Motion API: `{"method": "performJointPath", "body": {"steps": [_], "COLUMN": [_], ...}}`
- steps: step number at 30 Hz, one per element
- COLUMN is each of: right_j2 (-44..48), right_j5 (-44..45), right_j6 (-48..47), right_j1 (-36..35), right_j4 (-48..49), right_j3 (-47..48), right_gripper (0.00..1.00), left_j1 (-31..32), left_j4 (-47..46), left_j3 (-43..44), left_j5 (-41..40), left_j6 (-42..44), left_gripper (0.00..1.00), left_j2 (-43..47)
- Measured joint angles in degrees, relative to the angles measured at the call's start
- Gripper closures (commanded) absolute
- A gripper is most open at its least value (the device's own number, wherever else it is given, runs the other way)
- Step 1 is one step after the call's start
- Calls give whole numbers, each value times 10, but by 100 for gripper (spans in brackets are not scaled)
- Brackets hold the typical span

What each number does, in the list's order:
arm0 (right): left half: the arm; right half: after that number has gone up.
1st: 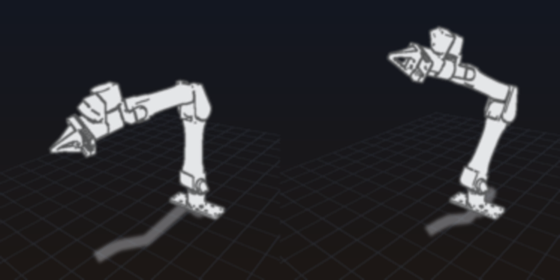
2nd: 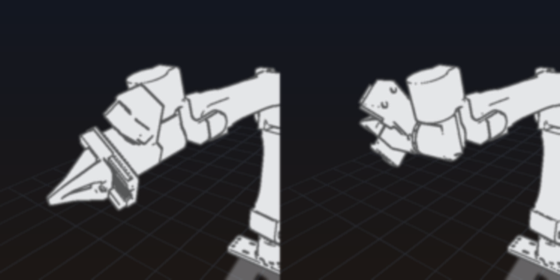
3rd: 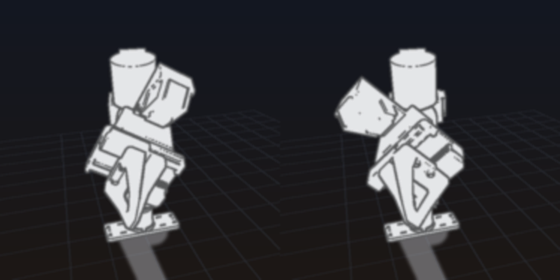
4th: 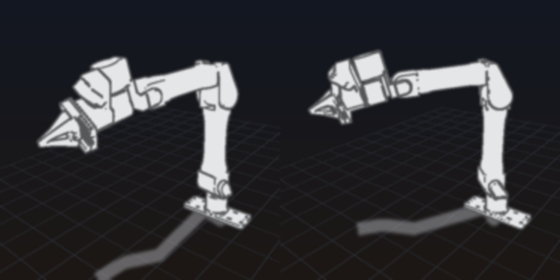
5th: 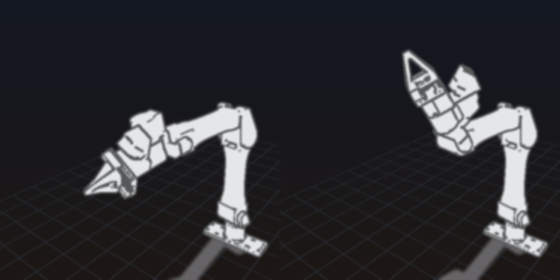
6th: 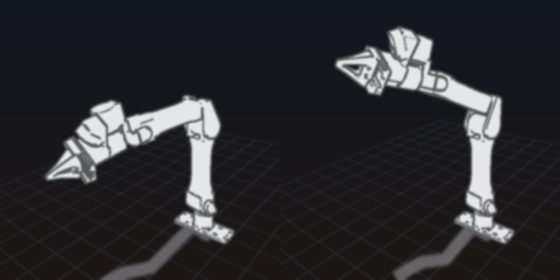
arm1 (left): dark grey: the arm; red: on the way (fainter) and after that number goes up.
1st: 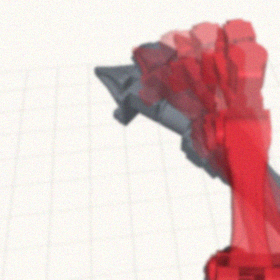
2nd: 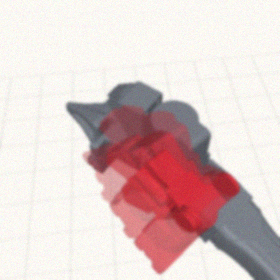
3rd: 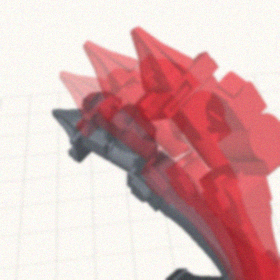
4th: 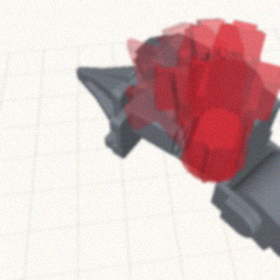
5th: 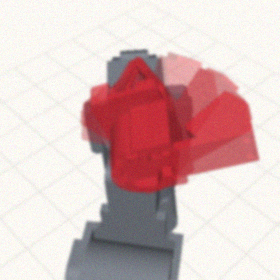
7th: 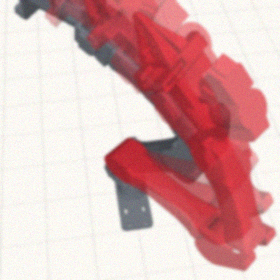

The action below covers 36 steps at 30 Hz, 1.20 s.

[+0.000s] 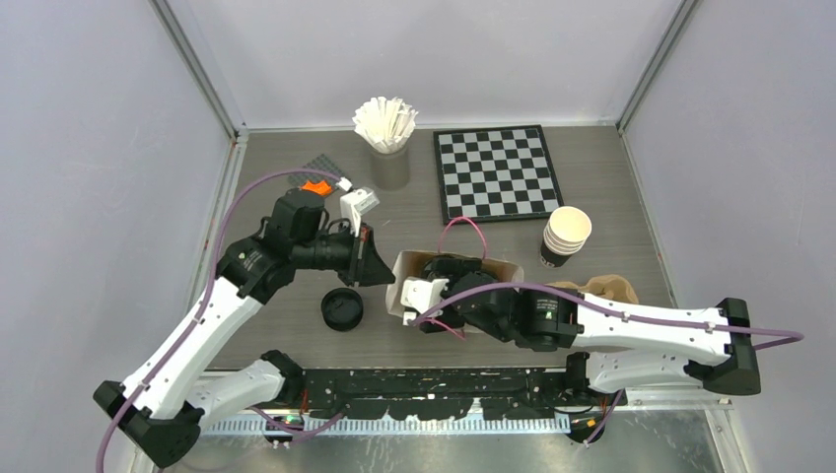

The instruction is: Pack the takeout coffee

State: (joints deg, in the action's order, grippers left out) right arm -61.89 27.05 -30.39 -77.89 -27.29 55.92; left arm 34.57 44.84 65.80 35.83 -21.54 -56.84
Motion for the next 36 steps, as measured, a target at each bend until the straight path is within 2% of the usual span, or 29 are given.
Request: {"method": "performJointPath", "body": {"steps": [6,15,21,28,31,36], "right_j2": [-24,-59,-59,-59,-56,-43], "right_j5": [-7,-32,-61,-94,-107,-116], "right_j6": [-23,-59,-77,-86,-86,-86], "right_j1": [5,52,89,91,90,87], "right_j4": [28,74,105,110,110,109], "right_j3": [0,0,-5,-12,-17,-31], "right_gripper": [21,22,22,22,22,22], "left_j1": [2,2,2,2,2,2], "left_j4": [-55,-106,-127,-144,-141,-106], "left_j3": [-43,-67,-71,-111,-120,-115], "left_j5": [1,2,2,-1,-15,-53], "left_j6": [44,101,111,86,71,42], "left_gripper": [100,100,100,99,80,62], "left_j2": [50,54,54,90,104,108]}}
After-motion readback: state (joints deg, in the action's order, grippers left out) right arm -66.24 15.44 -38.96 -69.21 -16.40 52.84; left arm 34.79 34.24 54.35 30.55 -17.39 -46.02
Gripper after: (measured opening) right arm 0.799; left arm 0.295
